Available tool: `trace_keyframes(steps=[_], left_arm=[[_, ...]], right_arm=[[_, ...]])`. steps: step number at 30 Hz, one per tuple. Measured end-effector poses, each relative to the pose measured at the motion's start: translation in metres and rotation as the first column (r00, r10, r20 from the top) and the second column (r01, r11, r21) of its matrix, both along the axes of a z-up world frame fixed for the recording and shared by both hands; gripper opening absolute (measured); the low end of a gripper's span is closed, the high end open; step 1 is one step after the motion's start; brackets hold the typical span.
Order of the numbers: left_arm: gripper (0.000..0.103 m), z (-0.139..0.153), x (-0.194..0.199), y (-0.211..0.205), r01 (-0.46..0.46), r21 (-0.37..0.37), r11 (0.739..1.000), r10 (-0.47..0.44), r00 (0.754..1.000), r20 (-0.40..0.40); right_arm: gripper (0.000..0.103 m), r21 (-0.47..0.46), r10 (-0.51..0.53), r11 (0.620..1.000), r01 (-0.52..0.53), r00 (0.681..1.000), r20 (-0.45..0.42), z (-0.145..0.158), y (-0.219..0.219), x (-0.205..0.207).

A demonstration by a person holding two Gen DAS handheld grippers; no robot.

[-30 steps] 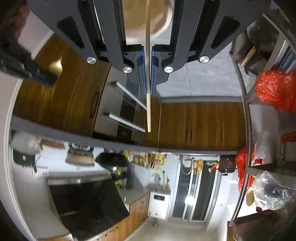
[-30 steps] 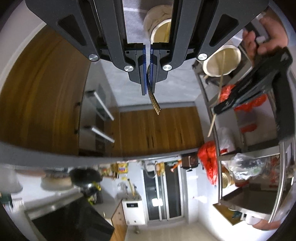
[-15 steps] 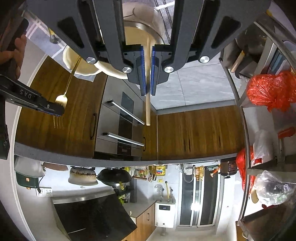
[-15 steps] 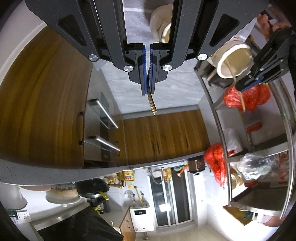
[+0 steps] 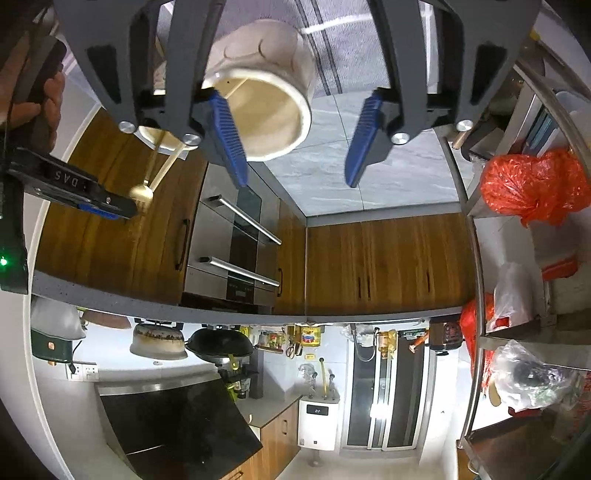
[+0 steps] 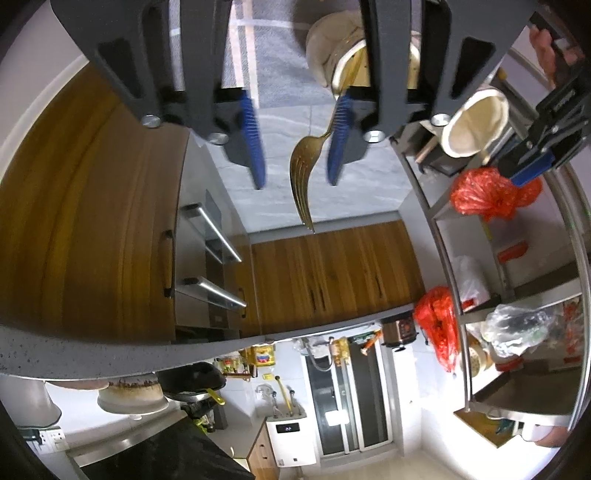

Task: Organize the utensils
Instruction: 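Lower the chopstick into the holder and open the left tool while the right drops the gold fork in, then withdraw the left tool and bring the open right tool around the silver fork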

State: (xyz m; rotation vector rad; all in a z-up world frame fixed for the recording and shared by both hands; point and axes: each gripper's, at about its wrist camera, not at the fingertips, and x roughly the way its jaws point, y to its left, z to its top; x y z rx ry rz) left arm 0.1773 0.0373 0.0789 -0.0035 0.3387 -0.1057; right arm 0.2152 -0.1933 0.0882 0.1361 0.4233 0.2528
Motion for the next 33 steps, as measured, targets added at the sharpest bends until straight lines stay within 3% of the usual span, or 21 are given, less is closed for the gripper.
trace_keyframes(steps=[2, 4, 6, 8, 14, 22, 28, 33], left_arm=[[0.07, 0.001, -0.008, 0.001, -0.001, -0.003, 1.0, 0.001, 1.0, -0.001], [0.082, 0.003, -0.019, 0.001, -0.005, -0.011, 1.0, 0.005, 1.0, 0.001], [0.092, 0.004, -0.03, 0.001, -0.007, -0.017, 1.0, 0.007, 1.0, -0.002], [0.097, 0.004, -0.039, 0.001, -0.009, -0.018, 1.0, 0.009, 1.0, 0.0], [0.097, -0.001, -0.075, -0.003, -0.022, -0.002, 1.0, 0.022, 1.0, 0.003], [0.097, -0.036, -0.109, 0.001, -0.055, -0.092, 0.994, 0.049, 0.997, -0.067], [0.097, -0.066, -0.128, -0.01, -0.078, -0.004, 0.997, 0.078, 0.994, -0.075], [0.097, -0.082, -0.138, -0.019, -0.042, -0.005, 0.999, 0.041, 0.994, -0.1]], right_arm=[[0.063, 0.01, 0.007, 1.0, -0.007, 1.0, 0.017, 0.006, -0.002, -0.009], [0.09, 0.013, 0.011, 1.0, -0.012, 0.999, 0.035, 0.012, -0.003, -0.017], [0.098, 0.016, 0.018, 1.0, -0.019, 0.998, 0.054, 0.018, -0.005, -0.027], [0.098, 0.009, 0.013, 1.0, -0.013, 0.998, 0.063, 0.022, -0.006, -0.034], [0.098, -0.005, -0.021, 1.0, 0.021, 0.997, 0.08, 0.022, -0.014, -0.065], [0.098, -0.056, -0.046, 0.997, 0.051, 0.996, 0.079, 0.001, -0.033, -0.11], [0.098, -0.061, -0.085, 0.994, 0.086, 0.996, 0.029, -0.023, -0.056, -0.135], [0.098, -0.059, -0.132, 0.99, 0.129, 0.99, -0.045, -0.044, -0.079, -0.149]])
